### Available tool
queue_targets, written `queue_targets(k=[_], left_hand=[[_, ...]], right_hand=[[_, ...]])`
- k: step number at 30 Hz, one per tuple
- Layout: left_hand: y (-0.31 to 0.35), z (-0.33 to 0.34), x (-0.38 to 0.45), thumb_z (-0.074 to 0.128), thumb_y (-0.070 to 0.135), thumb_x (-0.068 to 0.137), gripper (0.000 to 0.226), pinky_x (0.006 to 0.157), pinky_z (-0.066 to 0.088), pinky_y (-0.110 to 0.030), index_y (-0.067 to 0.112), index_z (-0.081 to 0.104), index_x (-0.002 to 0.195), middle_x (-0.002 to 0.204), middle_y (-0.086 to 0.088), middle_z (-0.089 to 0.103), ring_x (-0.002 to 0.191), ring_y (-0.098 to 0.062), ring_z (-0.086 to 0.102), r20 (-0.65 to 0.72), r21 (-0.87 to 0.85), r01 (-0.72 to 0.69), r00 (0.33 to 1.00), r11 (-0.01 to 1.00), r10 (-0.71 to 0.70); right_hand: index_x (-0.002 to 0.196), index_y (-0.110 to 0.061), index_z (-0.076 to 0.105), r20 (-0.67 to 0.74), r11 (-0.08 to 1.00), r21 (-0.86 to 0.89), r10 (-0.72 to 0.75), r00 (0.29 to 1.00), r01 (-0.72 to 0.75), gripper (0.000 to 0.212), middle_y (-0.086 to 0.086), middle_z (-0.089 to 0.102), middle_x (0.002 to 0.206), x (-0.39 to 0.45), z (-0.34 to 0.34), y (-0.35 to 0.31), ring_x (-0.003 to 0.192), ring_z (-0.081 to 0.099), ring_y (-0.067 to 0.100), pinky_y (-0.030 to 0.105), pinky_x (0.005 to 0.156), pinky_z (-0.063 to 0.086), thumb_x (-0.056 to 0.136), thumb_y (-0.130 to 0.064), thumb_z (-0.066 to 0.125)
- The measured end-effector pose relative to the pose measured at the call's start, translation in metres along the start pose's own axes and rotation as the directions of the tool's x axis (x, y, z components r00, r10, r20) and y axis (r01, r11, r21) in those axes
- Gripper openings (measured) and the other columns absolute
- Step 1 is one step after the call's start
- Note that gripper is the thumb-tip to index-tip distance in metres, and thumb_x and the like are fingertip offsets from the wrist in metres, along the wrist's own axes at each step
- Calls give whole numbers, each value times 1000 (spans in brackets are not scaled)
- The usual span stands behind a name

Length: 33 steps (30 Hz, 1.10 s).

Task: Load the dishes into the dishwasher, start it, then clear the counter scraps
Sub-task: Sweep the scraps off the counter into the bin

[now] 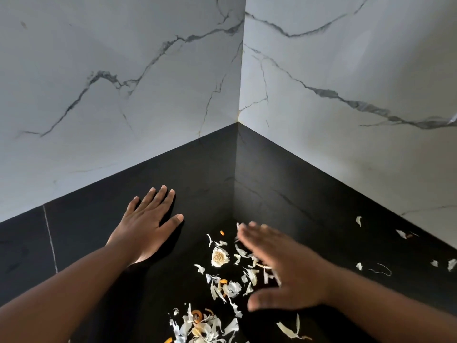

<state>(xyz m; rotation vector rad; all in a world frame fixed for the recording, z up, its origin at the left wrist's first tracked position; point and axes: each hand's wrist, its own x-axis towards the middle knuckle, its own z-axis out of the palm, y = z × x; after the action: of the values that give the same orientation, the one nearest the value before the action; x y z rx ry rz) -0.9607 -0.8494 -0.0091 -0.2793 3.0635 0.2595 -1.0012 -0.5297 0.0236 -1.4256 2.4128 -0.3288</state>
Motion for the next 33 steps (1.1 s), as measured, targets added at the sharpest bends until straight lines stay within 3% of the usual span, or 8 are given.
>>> queue_targets(k=[3, 6, 11, 15, 21, 25, 29, 33], left_hand=[[2, 0, -1, 9, 69, 88, 74, 119, -8, -35, 34, -6, 151, 158, 13, -14, 143, -5, -19, -1, -14, 4, 1000, 1000, -4], [2, -2, 0, 11, 66, 90, 72, 120, -8, -36, 33, -5, 152, 158, 11, -13, 144, -7, -18, -5, -7, -3, 1000, 1000, 3], [2, -1, -1, 11, 66, 91, 74, 120, -5, -40, 30, -2, 153, 160, 7, -9, 146, -10, -14, -3, 7, -11, 1000, 1000, 11], [5, -5, -4, 6, 67, 89, 73, 119, -6, -44, 32, 1, 153, 161, 4, -7, 146, -15, -15, 16, 19, -34, 999, 999, 34], [7, -10, -27, -31, 83, 60, 106, 117, -15, -41, 32, -7, 149, 160, 3, -9, 145, -14, -19, 101, 66, -330, 941, 942, 323], [25, -6, -86, -16, 86, 70, 96, 116, -14, -31, 27, -14, 145, 156, 2, -19, 143, -14, -25, 163, 34, -500, 857, 865, 489], [46, 2, -160, 16, 75, 90, 89, 107, 22, -31, 7, 46, 139, 148, -10, 41, 138, -21, 35, 91, 60, -541, 840, 839, 535], [65, 20, -194, 16, 71, 91, 88, 104, 23, -32, 4, 63, 122, 132, -10, 59, 132, -20, 45, 156, 38, -487, 866, 873, 476]], right_hand=[[150, -34, -14, 50, 986, 166, -27, 998, 18, 110, -27, -22, 152, -2, 10, -44, 135, -23, -16, 17, 113, -14, 74, -77, 52], [152, -40, -3, -62, 939, 342, 38, 997, -15, 102, -30, -11, 153, 13, 5, -51, 136, -14, -17, 17, 113, 0, 74, -73, 55], [152, -32, 20, -57, 937, 295, 210, 976, -185, 91, -15, 10, 159, 64, -9, -29, 141, -5, -5, 36, 121, 5, 75, -77, 39], [152, -30, 23, -25, 956, 259, 150, 988, -138, 82, -13, 9, 160, 60, 6, -47, 144, -6, -1, 29, 118, 0, 84, -71, 44], [152, -29, 24, -20, 952, 280, 134, 991, -123, 84, -14, 8, 160, 15, 31, -88, 143, -9, -6, 27, 119, -3, 83, -68, 53], [153, -20, 22, -22, 960, 241, 155, 988, -145, 91, -6, 10, 160, -10, 43, -115, 145, -6, -1, 30, 121, -1, 82, -66, 55], [154, -16, 16, -7, 974, 154, 167, 986, -164, 109, -4, 7, 161, -32, 51, -142, 146, -7, 3, 28, 120, -3, 71, -81, 45], [154, -16, 15, 7, 971, 147, 189, 982, -188, 117, -4, 8, 161, -58, 55, -166, 147, -2, 6, 23, 118, -5, 64, -87, 36]])
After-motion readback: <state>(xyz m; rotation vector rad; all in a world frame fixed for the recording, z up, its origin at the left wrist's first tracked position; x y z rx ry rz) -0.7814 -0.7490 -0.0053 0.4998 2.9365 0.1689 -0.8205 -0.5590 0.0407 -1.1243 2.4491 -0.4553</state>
